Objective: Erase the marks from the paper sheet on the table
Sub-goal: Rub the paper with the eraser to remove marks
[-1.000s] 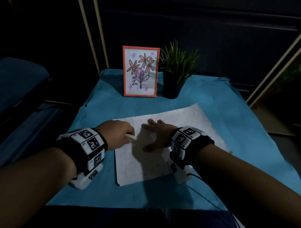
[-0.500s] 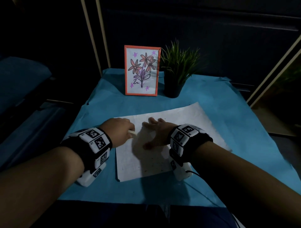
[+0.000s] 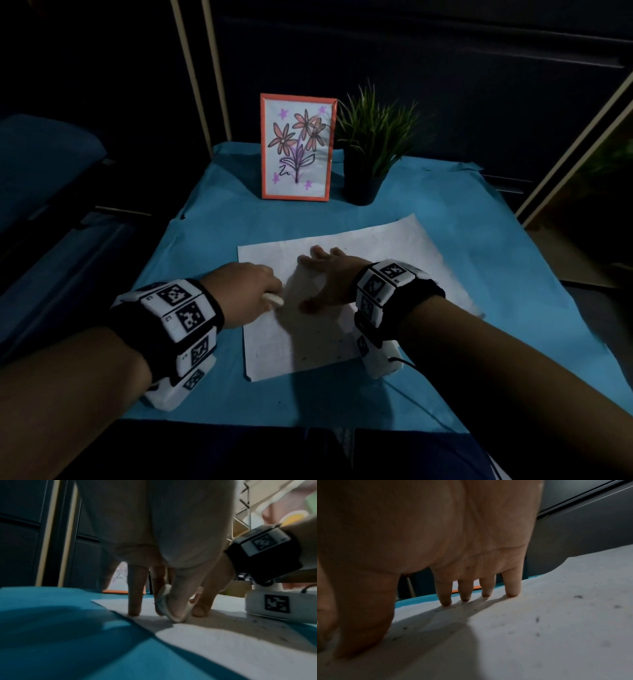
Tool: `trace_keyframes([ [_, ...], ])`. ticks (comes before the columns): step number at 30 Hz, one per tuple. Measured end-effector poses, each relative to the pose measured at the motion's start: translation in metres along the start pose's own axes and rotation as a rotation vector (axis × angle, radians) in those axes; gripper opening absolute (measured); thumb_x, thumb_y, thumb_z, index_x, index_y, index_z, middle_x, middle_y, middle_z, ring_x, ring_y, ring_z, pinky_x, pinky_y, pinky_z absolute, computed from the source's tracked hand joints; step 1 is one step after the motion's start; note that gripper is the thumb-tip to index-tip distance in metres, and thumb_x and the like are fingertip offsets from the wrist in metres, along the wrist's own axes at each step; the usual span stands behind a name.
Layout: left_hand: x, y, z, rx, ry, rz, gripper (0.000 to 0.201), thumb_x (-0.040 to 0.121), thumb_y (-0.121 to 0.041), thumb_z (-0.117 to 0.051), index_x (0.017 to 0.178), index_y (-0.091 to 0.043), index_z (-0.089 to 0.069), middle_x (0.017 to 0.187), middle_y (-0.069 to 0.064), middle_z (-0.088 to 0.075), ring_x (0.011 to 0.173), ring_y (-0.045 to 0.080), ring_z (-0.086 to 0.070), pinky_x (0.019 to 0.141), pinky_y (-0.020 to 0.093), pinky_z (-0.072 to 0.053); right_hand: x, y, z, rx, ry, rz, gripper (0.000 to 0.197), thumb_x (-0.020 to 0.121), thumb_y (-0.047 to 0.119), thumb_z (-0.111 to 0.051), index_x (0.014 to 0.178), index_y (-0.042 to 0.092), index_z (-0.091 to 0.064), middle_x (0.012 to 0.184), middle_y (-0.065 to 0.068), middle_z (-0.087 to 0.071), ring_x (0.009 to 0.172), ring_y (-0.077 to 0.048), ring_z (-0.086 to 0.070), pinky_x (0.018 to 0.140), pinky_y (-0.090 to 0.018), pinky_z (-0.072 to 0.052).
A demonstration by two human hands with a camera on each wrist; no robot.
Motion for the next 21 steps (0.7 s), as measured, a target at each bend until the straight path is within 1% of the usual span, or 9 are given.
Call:
trace_keyframes([
  [2,-0.005,-0.002,-0.001,-0.011,0.032,-0.001,0.025,0.099,-0.038,-0.047,0.110,-0.025,-0.064,0.109,-0.006,-0.057,0.099,0.017,-0.056,0.080,0.027,-0.041,0.000,0.000,0.000,0.005,0.000,0.000,0.097,0.078,0.062,-0.062,0.150,0.039,-0.001,0.159,0.011,0.010,0.147,-0.019,0.007,0.116,-0.050,-0.010],
  [3,-0.004,-0.002,0.001,-0.026,0.018,0.016,0.026,0.099,-0.039,-0.047,0.111,-0.024,-0.064,0.110,-0.006,-0.057,0.099,0.018,-0.057,0.080,0.027,-0.041,-0.001,0.000,0.000,0.008,-0.004,0.003,0.097,0.078,0.062,-0.062,0.150,0.039,-0.002,0.159,0.011,0.009,0.147,-0.019,0.007,0.116,-0.050,-0.010],
  [6,0.005,0.001,0.009,-0.041,-0.088,0.095,0.026,0.099,-0.039,-0.047,0.111,-0.021,-0.062,0.112,-0.001,-0.057,0.100,0.022,-0.057,0.080,0.029,-0.041,-0.003,0.000,0.002,0.012,-0.011,0.016,0.096,0.079,0.061,-0.062,0.150,0.038,-0.003,0.159,0.011,0.008,0.147,-0.020,0.006,0.116,-0.050,-0.011],
  [8,0.009,0.001,0.011,0.004,-0.119,0.111,0.024,0.098,-0.038,-0.049,0.112,-0.022,-0.061,0.114,0.000,-0.057,0.102,0.023,-0.057,0.081,0.029,-0.041,-0.003,0.000,0.001,0.020,-0.005,0.011,0.096,0.078,0.061,-0.063,0.150,0.038,-0.003,0.159,0.011,0.008,0.147,-0.020,0.006,0.116,-0.050,-0.010],
  [10,0.010,-0.001,0.008,0.044,-0.063,0.080,0.022,0.098,-0.035,-0.050,0.113,-0.025,-0.062,0.115,-0.002,-0.057,0.104,0.021,-0.057,0.083,0.029,-0.042,-0.003,0.000,0.001,0.022,-0.001,0.004,0.097,0.078,0.062,-0.063,0.150,0.039,-0.002,0.159,0.012,0.009,0.147,-0.019,0.007,0.116,-0.050,-0.009],
  [13,0.005,-0.005,0.002,0.018,0.046,0.036,0.024,0.098,-0.036,-0.050,0.118,-0.028,-0.062,0.116,-0.005,-0.056,0.106,0.019,-0.055,0.084,0.028,-0.041,-0.004,0.002,0.001,0.013,0.002,0.002,0.097,0.078,0.061,-0.063,0.150,0.039,-0.003,0.159,0.012,0.008,0.147,-0.019,0.006,0.116,-0.049,-0.010],
  [15,0.004,-0.004,0.002,0.006,0.018,0.051,0.023,0.099,-0.036,-0.048,0.116,-0.028,-0.061,0.116,-0.005,-0.056,0.105,0.020,-0.055,0.083,0.029,-0.041,-0.003,0.003,0.003,0.021,-0.023,0.009,0.096,0.077,0.060,-0.065,0.150,0.037,-0.007,0.159,0.010,0.002,0.147,-0.022,0.000,0.115,-0.050,-0.015],
  [18,0.006,-0.003,0.002,-0.005,-0.072,0.102,0.022,0.100,-0.036,-0.046,0.113,-0.024,-0.060,0.115,-0.002,-0.056,0.101,0.024,-0.057,0.081,0.030,-0.042,-0.008,0.004,0.004,0.020,-0.100,0.044,0.088,0.076,0.058,-0.067,0.148,0.037,-0.019,0.153,0.004,-0.018,0.141,-0.026,-0.019,0.111,-0.051,-0.029],
  [21,0.010,-0.004,0.002,0.002,-0.093,0.115,0.026,0.101,-0.036,-0.043,0.119,-0.023,-0.057,0.120,-0.001,-0.055,0.104,0.027,-0.057,0.078,0.027,-0.035,-0.015,0.001,-0.004,-0.026,-0.077,0.069,0.085,0.077,0.061,-0.063,0.146,0.042,-0.018,0.152,0.005,-0.017,0.139,-0.028,-0.018,0.108,-0.053,-0.031],
])
Point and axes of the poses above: each hand's wrist, its own x-axis towards the middle knuckle, its own z-axis out of the back of the hand, y = z × x, the point moved 3 cm from there along x, towards the middle knuckle
